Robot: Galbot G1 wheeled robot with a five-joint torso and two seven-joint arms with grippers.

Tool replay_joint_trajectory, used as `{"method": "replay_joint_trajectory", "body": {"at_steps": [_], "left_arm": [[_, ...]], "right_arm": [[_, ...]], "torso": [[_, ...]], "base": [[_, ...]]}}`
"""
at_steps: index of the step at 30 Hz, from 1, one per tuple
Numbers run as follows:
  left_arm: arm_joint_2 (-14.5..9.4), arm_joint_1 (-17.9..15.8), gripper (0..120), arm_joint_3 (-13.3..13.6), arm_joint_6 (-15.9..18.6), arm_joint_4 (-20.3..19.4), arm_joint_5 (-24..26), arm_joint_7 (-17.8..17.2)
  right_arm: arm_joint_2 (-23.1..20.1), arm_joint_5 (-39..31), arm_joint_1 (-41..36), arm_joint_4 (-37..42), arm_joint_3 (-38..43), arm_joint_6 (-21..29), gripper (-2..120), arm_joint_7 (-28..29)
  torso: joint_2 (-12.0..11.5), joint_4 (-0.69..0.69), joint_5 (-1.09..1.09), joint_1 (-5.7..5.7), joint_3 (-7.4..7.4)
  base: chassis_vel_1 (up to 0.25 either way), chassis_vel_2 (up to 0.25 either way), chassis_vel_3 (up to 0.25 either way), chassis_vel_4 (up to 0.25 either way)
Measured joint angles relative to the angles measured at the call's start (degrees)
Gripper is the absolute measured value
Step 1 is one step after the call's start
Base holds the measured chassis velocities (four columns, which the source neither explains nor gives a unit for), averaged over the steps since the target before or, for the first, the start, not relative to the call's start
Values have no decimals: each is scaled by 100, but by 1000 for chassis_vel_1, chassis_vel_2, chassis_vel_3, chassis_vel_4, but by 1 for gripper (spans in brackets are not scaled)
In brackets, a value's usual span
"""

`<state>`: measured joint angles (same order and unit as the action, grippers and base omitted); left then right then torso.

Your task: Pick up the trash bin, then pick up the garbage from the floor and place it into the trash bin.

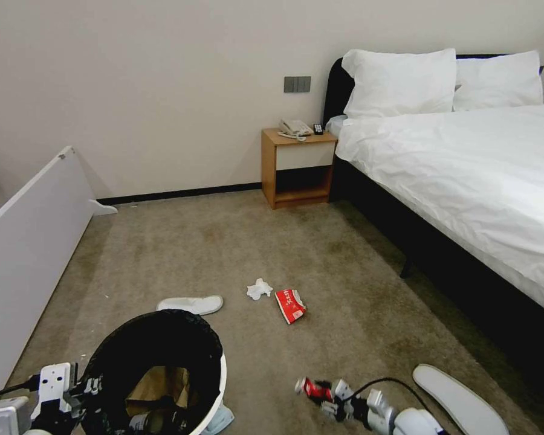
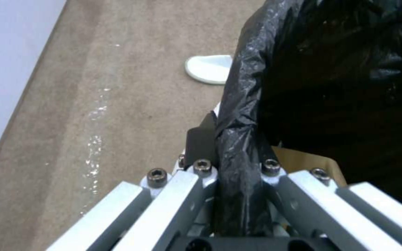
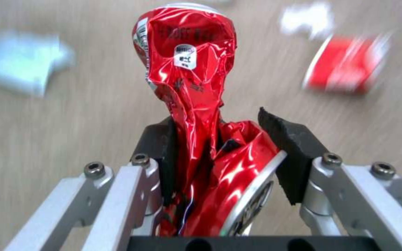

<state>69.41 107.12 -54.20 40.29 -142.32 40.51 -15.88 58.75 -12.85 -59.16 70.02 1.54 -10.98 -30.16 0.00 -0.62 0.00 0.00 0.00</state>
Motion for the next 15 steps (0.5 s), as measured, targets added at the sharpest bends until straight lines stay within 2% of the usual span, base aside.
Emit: {"method": "replay_joint_trajectory", "body": {"at_steps": [1, 2, 5, 6, 8, 9, 11, 12, 15], "left_arm": [[-24, -11, 3, 6, 3, -7, 31, -2], [-24, -11, 3, 6, 3, -7, 31, -2], [-85, -60, 3, 1, 31, -8, 123, -12], [-85, -60, 3, 1, 31, -8, 123, -12], [-120, -69, 3, -4, 39, 26, 163, -19], [-120, -69, 3, -4, 39, 26, 163, -19], [-141, -77, 3, 13, 41, 60, 165, -20], [-141, -77, 3, 13, 41, 60, 165, -20], [-166, -118, 3, 21, 47, 89, 166, -23]], "right_arm": [[-91, -151, -55, 344, 104, -14, 41, 35], [-91, -151, -55, 344, 104, -14, 41, 35], [-300, -727, -219, 1334, 376, 24, 41, 163], [-300, -727, -219, 1334, 376, 24, 41, 163], [-429, -1134, -275, 2047, 513, 101, 41, 251], [-429, -1134, -275, 2047, 513, 101, 41, 251], [-545, -1629, -220, 2774, 544, 216, 41, 307], [-545, -1629, -220, 2774, 544, 216, 41, 307], [-635, -2289, 32, 3555, 449, 405, 41, 323]], "torso": [[0, -2, -1, 0, 0], [0, -2, -1, 0, 0], [0, 0, 0, 0, 0], [0, 0, 0, 0, 0], [0, -2, 0, 0, 0], [0, -2, 0, 0, 0], [0, 0, 0, 0, 0], [0, 0, 0, 0, 0], [0, 0, -1, 0, 0]], "base": [[0, 0, 0, 0], [0, 0, 0, 0], [0, 0, 0, 0], [0, 0, 0, 0], [0, 0, 0, 0], [0, 0, 0, 0], [0, 0, 0, 0], [0, 0, 0, 0], [0, 0, 0, 0]]}}
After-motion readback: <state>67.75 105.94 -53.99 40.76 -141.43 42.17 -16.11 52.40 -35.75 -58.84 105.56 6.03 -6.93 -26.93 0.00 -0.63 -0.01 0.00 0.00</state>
